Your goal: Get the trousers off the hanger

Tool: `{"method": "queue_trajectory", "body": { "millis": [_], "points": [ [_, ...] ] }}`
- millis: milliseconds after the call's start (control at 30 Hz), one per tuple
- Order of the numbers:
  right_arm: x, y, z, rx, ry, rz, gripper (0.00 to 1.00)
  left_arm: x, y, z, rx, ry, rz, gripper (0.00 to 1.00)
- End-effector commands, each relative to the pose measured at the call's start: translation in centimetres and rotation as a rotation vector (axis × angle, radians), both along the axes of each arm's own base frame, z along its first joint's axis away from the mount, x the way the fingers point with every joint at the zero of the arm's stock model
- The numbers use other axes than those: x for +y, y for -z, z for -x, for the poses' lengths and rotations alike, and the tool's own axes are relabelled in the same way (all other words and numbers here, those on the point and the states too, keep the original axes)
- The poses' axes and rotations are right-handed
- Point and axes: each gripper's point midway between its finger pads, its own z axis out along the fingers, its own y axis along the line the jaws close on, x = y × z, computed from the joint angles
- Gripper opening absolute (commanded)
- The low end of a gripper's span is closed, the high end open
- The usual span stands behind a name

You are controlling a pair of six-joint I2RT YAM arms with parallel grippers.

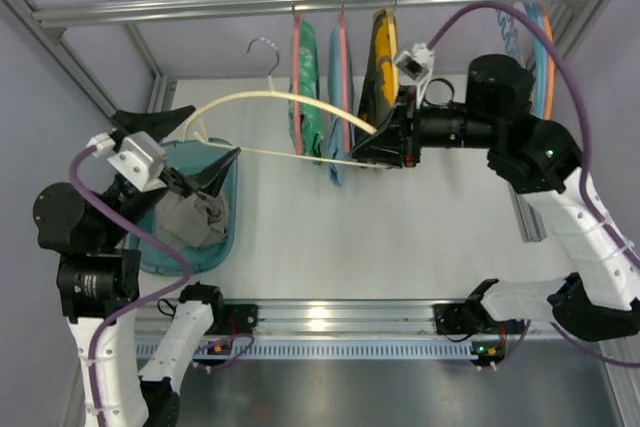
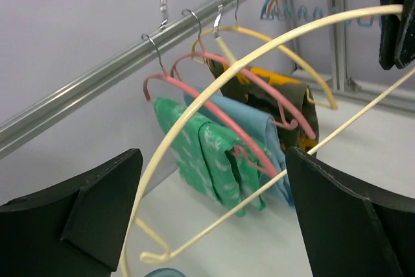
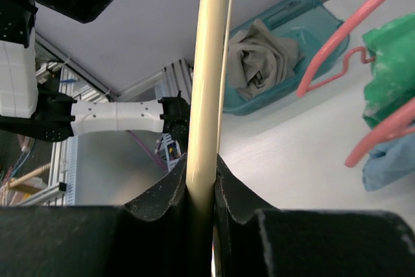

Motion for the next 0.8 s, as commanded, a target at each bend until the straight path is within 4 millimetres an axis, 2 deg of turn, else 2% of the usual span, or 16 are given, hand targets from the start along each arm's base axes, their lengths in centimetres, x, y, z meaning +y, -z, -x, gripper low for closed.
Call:
{"method": "queue_trajectory", "body": {
  "millis": [0, 100, 133, 167, 233, 300, 433, 467, 667, 700, 733, 767],
  "points": [
    [-3.4, -5.4, 1.2, -0.165, 0.023, -0.153, 0.00, 0.1, -6.0, 1.1, -0.006, 0.021, 0.280, 0.98],
    [-6.3, -7.0, 1.7, -0.216, 0.086, -0.197, 0.00, 0.5, -8.0, 1.3, -0.006, 0.011, 0.360, 0.98],
    [-7.1, -7.3, 1.8, -0.219, 0.111, -0.211, 0.00, 0.5, -8.2, 1.2, -0.003, 0.015, 0.373, 0.98],
    [-8.3, -8.0, 2.8, -0.247, 0.134, -0.230, 0.00, 0.5, -8.3, 1.2, 0.000, 0.018, 0.383, 0.98],
    [-10.1, -7.7, 2.4, -0.262, 0.218, -0.224, 0.00, 0.4, -8.3, 0.7, 0.026, 0.022, 0.411, 0.98],
    [-12.1, -8.0, 3.6, -0.304, 0.293, -0.236, 0.00, 0.5, -7.9, 0.1, 0.056, 0.017, 0.436, 0.98],
    [-15.3, -5.8, 4.7, -0.372, 0.462, -0.188, 0.00, 0.7, -6.7, -1.5, 0.104, -0.001, 0.470, 0.98],
    [-16.6, -5.4, 5.7, -0.400, 0.543, -0.178, 0.00, 0.8, -6.5, -1.9, 0.116, -0.008, 0.483, 0.98],
    [-20.5, -2.7, 7.9, -0.480, 0.848, -0.081, 0.00, 1.6, -4.3, -4.2, 0.148, -0.082, 0.481, 0.98],
    [-21.0, -1.4, 8.1, -0.446, 0.885, -0.049, 0.00, 1.8, -4.1, -4.5, 0.149, -0.093, 0.482, 0.98],
    [-21.4, -1.0, 8.5, -0.460, 0.919, -0.027, 0.00, 1.8, -3.7, -4.7, 0.154, -0.098, 0.477, 0.98],
    [-22.4, -0.5, 8.2, -0.449, 0.989, -0.004, 0.00, 1.7, -3.5, -4.8, 0.151, -0.097, 0.465, 0.98]
  ]
}}
